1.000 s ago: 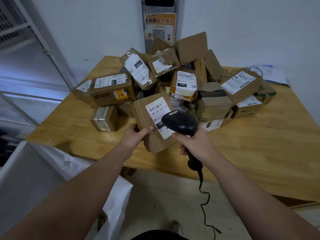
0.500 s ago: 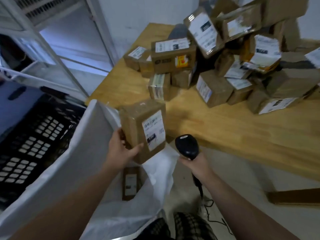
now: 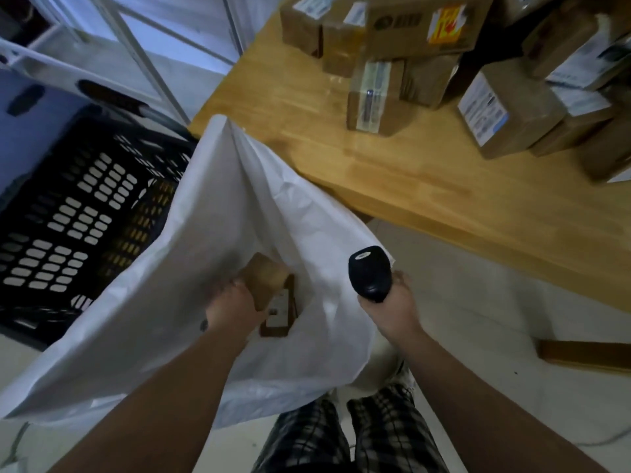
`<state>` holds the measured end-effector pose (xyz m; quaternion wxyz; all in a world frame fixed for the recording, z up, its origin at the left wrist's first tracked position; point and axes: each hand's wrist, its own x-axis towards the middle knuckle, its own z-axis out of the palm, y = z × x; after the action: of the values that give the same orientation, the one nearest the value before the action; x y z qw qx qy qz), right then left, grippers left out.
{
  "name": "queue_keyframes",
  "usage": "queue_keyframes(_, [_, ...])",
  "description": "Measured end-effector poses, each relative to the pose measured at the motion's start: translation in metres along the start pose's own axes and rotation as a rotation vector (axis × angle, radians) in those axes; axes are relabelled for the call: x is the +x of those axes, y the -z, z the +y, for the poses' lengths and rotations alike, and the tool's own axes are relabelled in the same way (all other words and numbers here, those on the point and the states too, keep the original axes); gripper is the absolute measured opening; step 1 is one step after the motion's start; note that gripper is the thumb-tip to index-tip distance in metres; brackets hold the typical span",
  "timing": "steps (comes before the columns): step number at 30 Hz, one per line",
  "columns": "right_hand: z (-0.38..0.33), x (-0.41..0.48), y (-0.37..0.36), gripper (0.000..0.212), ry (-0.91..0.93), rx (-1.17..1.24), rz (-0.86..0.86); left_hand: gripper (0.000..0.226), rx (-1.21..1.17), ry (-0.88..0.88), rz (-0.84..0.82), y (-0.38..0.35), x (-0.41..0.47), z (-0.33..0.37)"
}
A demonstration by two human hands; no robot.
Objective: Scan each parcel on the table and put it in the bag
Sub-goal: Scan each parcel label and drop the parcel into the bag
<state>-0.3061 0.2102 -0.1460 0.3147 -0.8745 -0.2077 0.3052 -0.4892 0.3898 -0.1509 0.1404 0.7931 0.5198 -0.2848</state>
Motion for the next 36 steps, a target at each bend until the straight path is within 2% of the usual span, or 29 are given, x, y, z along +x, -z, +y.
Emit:
queue_keyframes(3, [0.014, -0.003, -0.010, 0.010, -0.058, -0.151, -0.106, 0.091, 0.132, 0.059, -0.132, -0.018, 0.010, -0.013])
queue_keyframes(5, [0.018, -0.006, -0.014, 0.014, -0.085, -0.127, -0.131, 0.088, 0.160, 0.051, -0.157, -0.019, 0.012, -0.015])
queue_keyframes(9, [0.016, -0.003, -0.022, 0.014, -0.063, -0.129, -0.083, 0.062, 0.094, -0.097, -0.059, -0.008, 0.011, -0.002])
queue_keyframes(14, [-0.010, 0.007, 0.002, 0.020, -0.053, -0.003, -0.013, 0.054, -0.041, -0.187, -0.019, 0.027, 0.001, 0.038])
queue_keyframes(18, [-0.032, 0.010, 0.052, 0.017, -0.055, 0.100, -0.005, 0.057, -0.196, -0.344, 0.110, 0.078, -0.019, 0.084])
queue_keyframes(21, [-0.040, 0.015, 0.100, 0.035, -0.030, 0.171, 0.079, 0.056, -0.240, -0.499, 0.235, 0.117, -0.034, 0.125])
queue_keyframes(24, [-0.041, 0.023, 0.151, 0.042, -0.017, 0.257, 0.161, 0.054, -0.279, -0.602, 0.313, 0.147, -0.045, 0.175])
queue_keyframes(32, [-0.004, 0.051, 0.272, 0.041, -0.001, 0.306, 0.293, 0.058, -0.274, -0.719, 0.333, 0.179, -0.059, 0.301])
queue_keyframes(36, [0.012, 0.067, 0.320, 0.031, 0.007, 0.341, 0.358, 0.060, -0.283, -0.715, 0.344, 0.205, -0.054, 0.356])
